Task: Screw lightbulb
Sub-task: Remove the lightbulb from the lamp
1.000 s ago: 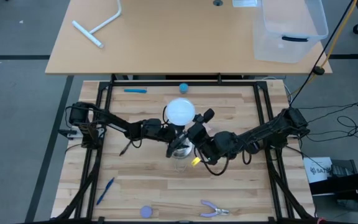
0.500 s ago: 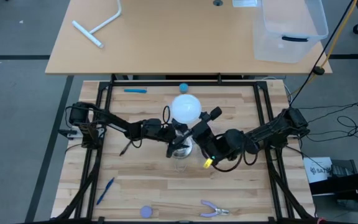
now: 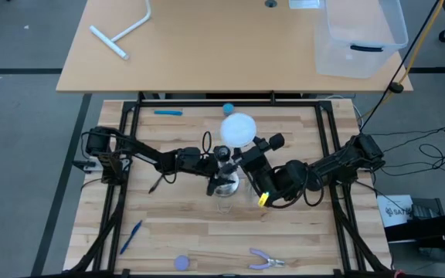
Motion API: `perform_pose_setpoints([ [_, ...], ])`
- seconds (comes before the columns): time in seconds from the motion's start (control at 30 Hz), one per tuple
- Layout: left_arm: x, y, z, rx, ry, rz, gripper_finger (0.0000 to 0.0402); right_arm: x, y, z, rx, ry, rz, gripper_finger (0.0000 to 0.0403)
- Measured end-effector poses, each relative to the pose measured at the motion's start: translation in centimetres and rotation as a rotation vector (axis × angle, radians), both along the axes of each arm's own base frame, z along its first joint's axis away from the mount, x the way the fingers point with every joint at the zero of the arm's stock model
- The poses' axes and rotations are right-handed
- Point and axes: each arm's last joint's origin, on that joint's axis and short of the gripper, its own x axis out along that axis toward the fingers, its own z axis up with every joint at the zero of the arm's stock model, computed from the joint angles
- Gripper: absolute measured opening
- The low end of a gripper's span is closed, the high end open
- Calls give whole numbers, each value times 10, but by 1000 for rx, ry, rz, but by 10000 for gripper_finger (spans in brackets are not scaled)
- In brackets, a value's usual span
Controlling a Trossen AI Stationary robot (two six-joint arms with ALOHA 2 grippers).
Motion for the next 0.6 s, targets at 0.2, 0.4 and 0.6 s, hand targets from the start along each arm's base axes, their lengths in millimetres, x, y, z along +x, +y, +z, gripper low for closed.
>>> perform_pose_setpoints([
  [0.2,0,0,0,0,0,1,258,0,-3,-1,13,11,-23,152],
  [0.4,0,0,0,0,-1,3,258,2,-7,-1,13,12,-37,151],
  [0.6,0,-2,4,-13,-27,-6,258,1,-8,0,1,35,-35,152],
])
